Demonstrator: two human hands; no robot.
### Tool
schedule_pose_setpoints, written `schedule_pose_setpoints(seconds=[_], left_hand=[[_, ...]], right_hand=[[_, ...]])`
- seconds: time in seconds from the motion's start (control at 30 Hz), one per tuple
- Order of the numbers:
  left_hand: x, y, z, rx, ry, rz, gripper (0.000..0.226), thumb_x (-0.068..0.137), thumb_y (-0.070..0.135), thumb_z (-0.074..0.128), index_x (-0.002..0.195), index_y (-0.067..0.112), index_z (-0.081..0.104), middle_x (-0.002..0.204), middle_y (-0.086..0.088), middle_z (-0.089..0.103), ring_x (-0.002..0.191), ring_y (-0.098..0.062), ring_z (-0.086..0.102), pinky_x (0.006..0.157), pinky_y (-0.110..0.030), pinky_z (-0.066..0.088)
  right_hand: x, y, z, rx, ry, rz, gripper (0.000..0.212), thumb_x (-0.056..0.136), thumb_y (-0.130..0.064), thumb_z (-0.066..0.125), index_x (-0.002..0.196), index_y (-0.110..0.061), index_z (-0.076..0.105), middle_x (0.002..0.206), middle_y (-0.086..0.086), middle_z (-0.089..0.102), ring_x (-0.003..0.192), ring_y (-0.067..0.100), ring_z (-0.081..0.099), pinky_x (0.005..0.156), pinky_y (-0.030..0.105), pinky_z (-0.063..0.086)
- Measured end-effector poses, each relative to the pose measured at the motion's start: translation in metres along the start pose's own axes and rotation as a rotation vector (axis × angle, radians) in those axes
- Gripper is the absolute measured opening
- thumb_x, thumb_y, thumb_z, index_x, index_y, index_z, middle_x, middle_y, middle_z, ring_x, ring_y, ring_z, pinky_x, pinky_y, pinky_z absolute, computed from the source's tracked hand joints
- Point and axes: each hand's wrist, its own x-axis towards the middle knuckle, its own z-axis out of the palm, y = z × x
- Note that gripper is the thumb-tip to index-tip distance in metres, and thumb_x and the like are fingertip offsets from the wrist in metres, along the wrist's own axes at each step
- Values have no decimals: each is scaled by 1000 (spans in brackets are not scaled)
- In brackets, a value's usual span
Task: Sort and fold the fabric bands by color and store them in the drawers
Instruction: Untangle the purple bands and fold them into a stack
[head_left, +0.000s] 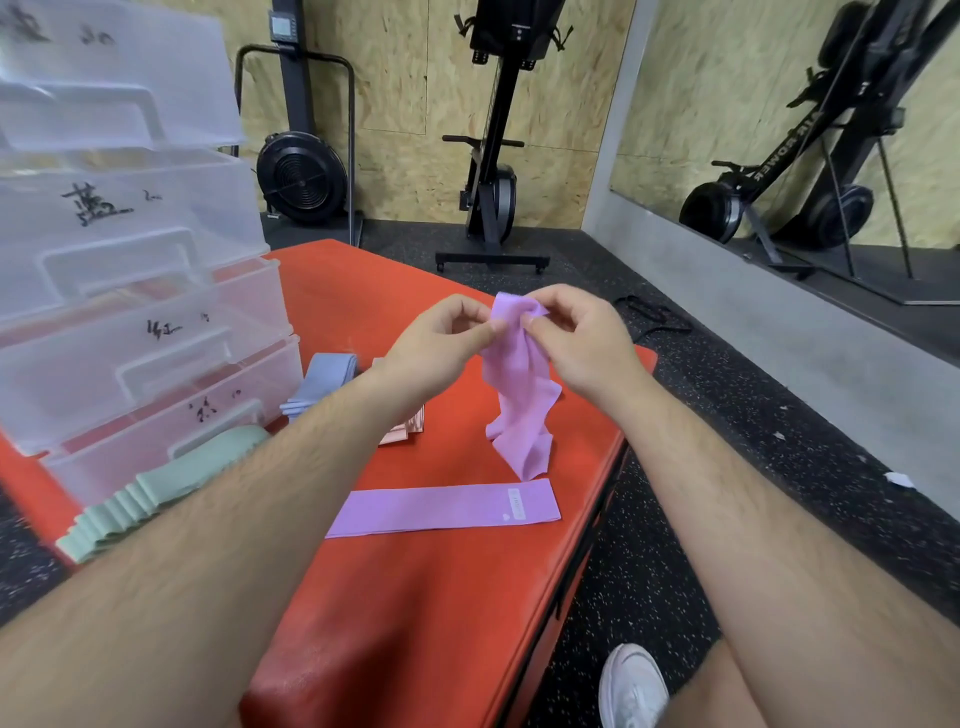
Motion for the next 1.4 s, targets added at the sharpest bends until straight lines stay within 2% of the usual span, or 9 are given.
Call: schedule_pose_setpoints(seconds=[0.2, 0.37, 0.53, 0.63, 0.77, 0.93, 1.07, 1.2, 1.4], left_hand=[[-1, -6, 0, 68, -30, -70, 12, 88, 26, 72, 81, 22, 63, 75, 7, 63, 63, -3, 53, 62, -22, 41], [-1, 9, 0, -1, 23, -19, 6, 89, 21, 71, 85, 19, 68, 77, 4, 66, 58, -1, 53, 53, -13, 40], [-1, 12, -5, -41, 21, 11, 4, 92, 20, 67, 92, 21, 71, 78, 5, 69, 69, -6, 59, 60, -20, 45], [-1, 12, -9, -64, 35, 27, 8, 93, 19, 65, 98, 23, 70, 84, 0, 72, 73, -10, 59, 62, -23, 44], [-2, 15, -12, -91, 20, 51, 16, 94, 18, 64, 107, 26, 69, 97, -5, 76, 78, -11, 62, 64, -25, 45], [-4, 19, -15, -125, 16, 74, 21, 94, 17, 64, 113, 24, 68, 98, -6, 75, 79, -11, 64, 66, -26, 46], [-7, 15, -16, -101, -28, 13, 17, 92, 26, 67, 109, 25, 67, 98, -7, 74, 79, -10, 63, 66, -23, 46], [-7, 5, -15, -21, -75, -61, 3, 89, 28, 71, 88, 26, 69, 85, 8, 71, 76, -8, 61, 69, -28, 46], [-3, 8, -17, -92, 36, -23, 7, 88, 16, 72, 83, 19, 68, 76, 0, 69, 67, -9, 60, 62, -25, 48]], right_hand=[[3, -4, -8, 60, 75, 115, 22, 91, -9, 56, 103, -21, 69, 95, -6, 70, 78, 3, 59, 69, 19, 45], [-6, 3, -7, -85, -34, 14, 58, 77, 2, 53, 125, -30, 58, 127, -8, 49, 110, 9, 55, 81, 10, 40], [-9, -4, -5, -29, -71, -13, 38, 78, 1, 59, 100, -29, 63, 117, -4, 54, 103, 4, 56, 77, 1, 38], [-6, -4, -4, 15, 16, 32, 25, 79, 2, 59, 95, -17, 55, 98, 1, 60, 78, 4, 54, 70, 8, 41], [-8, -8, -1, 94, -98, 122, 24, 83, -7, 71, 102, -13, 56, 84, -1, 66, 63, 1, 54, 61, 17, 47], [-9, -12, 7, -18, -133, 96, 11, 88, -19, 73, 91, -9, 69, 79, 6, 75, 75, 20, 70, 73, 36, 55], [-5, -20, 6, 112, -76, 167, 11, 93, -16, 65, 96, -7, 67, 75, 9, 74, 63, 11, 63, 63, 26, 50], [1, -23, 4, 241, 31, 249, 18, 94, -19, 64, 97, -2, 64, 83, 19, 72, 63, 15, 63, 62, 29, 54], [-5, -26, 0, 322, -44, 390, 35, 85, -24, 77, 107, -11, 53, 88, 10, 76, 75, 18, 74, 75, 39, 60]])
